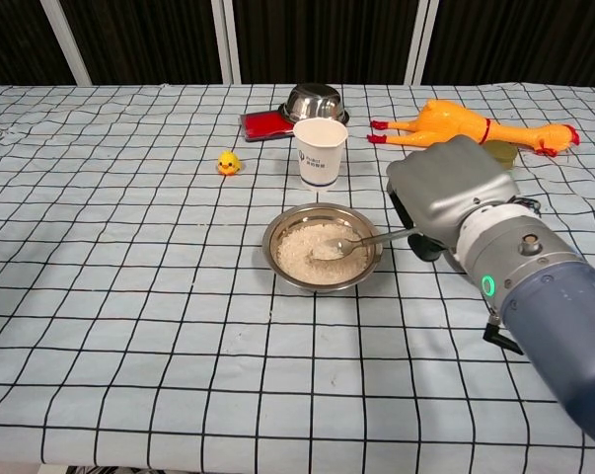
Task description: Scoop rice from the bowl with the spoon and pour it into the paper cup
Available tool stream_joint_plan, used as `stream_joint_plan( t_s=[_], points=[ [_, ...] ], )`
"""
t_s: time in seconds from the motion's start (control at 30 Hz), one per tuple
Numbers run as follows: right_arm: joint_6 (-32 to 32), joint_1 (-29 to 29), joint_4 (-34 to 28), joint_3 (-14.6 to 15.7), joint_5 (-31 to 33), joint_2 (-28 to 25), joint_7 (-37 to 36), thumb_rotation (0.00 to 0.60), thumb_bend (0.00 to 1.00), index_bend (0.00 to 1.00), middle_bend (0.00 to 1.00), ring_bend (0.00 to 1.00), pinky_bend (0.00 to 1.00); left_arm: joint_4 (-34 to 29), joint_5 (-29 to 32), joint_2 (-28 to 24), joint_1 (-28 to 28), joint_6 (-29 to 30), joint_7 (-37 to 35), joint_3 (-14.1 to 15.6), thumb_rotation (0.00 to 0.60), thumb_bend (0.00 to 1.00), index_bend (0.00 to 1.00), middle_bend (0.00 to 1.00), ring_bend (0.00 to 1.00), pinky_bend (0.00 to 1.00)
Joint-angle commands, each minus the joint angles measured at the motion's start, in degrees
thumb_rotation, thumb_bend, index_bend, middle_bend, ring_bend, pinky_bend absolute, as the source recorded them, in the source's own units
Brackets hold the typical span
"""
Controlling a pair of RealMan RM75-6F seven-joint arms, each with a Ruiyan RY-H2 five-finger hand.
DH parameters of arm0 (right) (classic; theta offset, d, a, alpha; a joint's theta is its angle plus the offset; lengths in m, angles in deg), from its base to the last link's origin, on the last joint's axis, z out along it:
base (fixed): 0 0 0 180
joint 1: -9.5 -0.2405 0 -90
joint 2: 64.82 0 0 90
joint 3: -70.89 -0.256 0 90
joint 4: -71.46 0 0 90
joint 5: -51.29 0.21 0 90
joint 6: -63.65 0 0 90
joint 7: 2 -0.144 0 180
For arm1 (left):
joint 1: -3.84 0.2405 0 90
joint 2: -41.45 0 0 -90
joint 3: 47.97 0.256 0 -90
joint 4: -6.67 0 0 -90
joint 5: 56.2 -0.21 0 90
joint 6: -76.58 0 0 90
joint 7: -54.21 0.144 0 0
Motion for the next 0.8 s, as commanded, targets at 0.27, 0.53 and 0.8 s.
stream_joint_plan(
  t_s=[0.27,0.53,0.8],
  points=[
    [-1.2,-2.1,-1.7,-1.9,2.8,-0.6,1.9,0.6,0.49,0.7,1.0,1.0,1.0,-0.1,0.4,0.0,0.0,-0.1,0.0,-0.2,0.6,0.01,0.0,0.0,0.0,0.0],
    [-1.0,-5.7,-1.5,-6.4,6.6,-0.5,3.4,0.6,0.49,0.7,1.0,1.0,1.0,0.0,0.8,0.1,0.1,0.2,0.1,-0.4,0.6,0.01,0.0,0.0,0.0,0.0],
    [0.8,-10.6,2.2,-13.0,11.6,-0.9,3.9,0.6,0.49,0.7,1.0,1.0,1.0,-0.1,1.2,0.3,0.2,0.3,0.6,-0.6,0.6,0.01,0.0,0.0,0.0,0.0]
  ],
)
